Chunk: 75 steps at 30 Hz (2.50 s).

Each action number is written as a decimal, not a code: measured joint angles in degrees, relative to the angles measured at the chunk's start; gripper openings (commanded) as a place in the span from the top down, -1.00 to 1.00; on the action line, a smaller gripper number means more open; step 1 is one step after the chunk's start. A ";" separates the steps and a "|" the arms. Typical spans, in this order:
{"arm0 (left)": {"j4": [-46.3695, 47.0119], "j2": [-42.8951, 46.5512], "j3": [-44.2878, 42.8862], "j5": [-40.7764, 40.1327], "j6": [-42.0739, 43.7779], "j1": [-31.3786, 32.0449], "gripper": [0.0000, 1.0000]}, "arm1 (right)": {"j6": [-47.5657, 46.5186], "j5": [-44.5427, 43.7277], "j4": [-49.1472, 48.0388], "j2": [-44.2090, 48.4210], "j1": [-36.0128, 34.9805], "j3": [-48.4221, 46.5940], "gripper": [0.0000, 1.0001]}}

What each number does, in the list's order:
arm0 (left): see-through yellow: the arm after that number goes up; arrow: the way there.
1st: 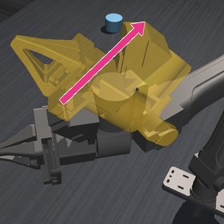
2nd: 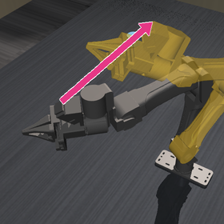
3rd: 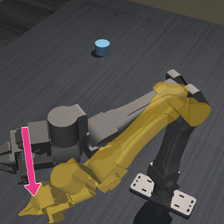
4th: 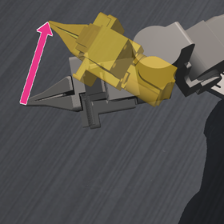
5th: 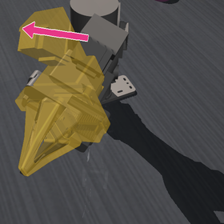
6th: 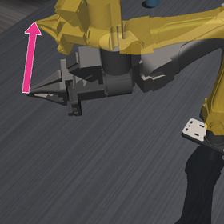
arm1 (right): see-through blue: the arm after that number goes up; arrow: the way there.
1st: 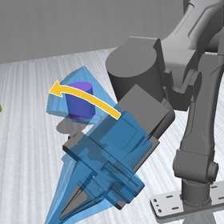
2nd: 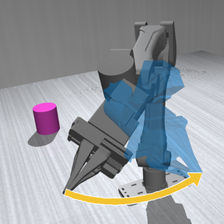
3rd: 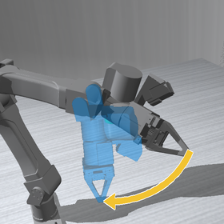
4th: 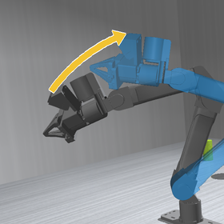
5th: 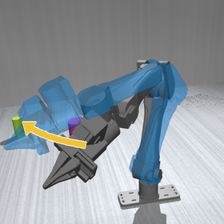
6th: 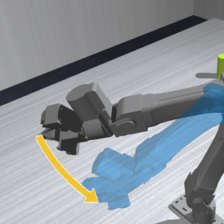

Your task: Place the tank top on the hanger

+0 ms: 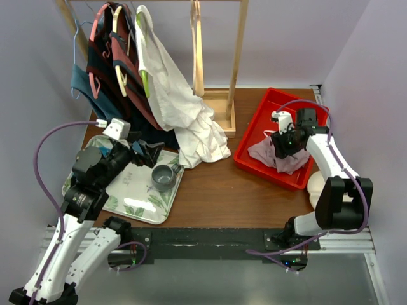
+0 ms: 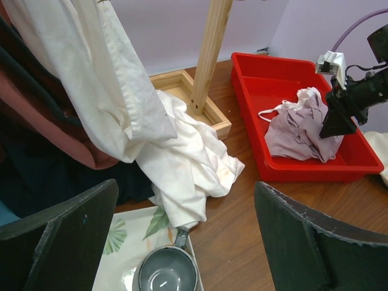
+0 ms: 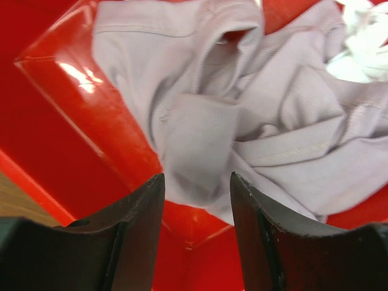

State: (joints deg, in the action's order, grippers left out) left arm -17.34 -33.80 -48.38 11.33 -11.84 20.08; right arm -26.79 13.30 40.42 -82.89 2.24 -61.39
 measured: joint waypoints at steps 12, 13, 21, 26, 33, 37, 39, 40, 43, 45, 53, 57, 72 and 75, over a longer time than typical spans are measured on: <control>0.02 -1.86 0.00 0.81 -1.25 0.00 -0.99 | -2.38 -2.89 -1.05 -0.39 -0.37 -0.24 1.00; 0.02 -1.90 -0.02 0.92 -1.40 0.00 -0.99 | -2.45 -2.01 -0.26 -0.33 -0.37 -0.79 1.00; 0.17 -2.64 -0.02 2.38 -2.93 0.00 -0.99 | -2.78 2.80 6.69 7.04 -0.48 -16.83 1.00; 0.44 -3.02 -0.02 3.43 -4.11 0.00 -0.99 | -2.82 4.96 6.32 13.42 -0.48 -26.14 0.44; 0.52 -2.67 -0.02 3.76 -4.74 0.00 -0.99 | -3.96 4.42 3.96 10.71 -0.74 -10.80 -0.22; 0.52 -2.32 -0.02 3.82 -5.14 0.00 -0.99 | -3.91 0.59 2.25 1.97 -0.68 -1.22 -0.13; 0.52 -2.29 -0.02 3.87 -5.14 0.00 -1.00 | -3.91 -1.40 1.38 -0.83 -0.70 1.18 0.59; 0.52 -2.29 -0.02 3.89 -5.14 0.00 -0.99 | -4.09 -1.88 0.94 -1.36 -0.70 1.66 0.84; 0.52 -2.27 -0.02 3.89 -5.14 0.00 -0.99 | -4.35 -2.91 -0.31 -2.10 -0.70 1.90 1.00; 0.50 -2.25 -0.02 3.87 -5.14 0.00 -0.99 | -4.31 -2.78 -0.13 -1.22 -0.68 1.73 1.00; 1.05 -2.71 -0.02 5.16 -5.68 0.00 -1.00 | -4.33 -1.49 6.80 10.64 -0.68 -19.19 1.00; 3.30 -3.72 -0.02 7.23 -7.32 0.00 -0.99 | -3.54 3.13 7.34 13.84 -0.63 -37.38 1.00; 12.04 -10.08 -0.02 21.81 -11.98 0.00 -0.96 | 26.34 40.52 -2.99 4.46 -0.72 -69.16 1.00; 13.40 -12.24 0.02 24.92 -12.70 0.00 -0.95 | 38.58 45.53 -13.55 3.69 -0.74 -66.86 1.00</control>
State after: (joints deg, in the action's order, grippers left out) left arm -3.95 -46.04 -48.36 36.25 -24.53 20.08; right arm 11.79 58.83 26.87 -79.20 1.50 -128.25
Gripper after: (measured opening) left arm 0.982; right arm 0.023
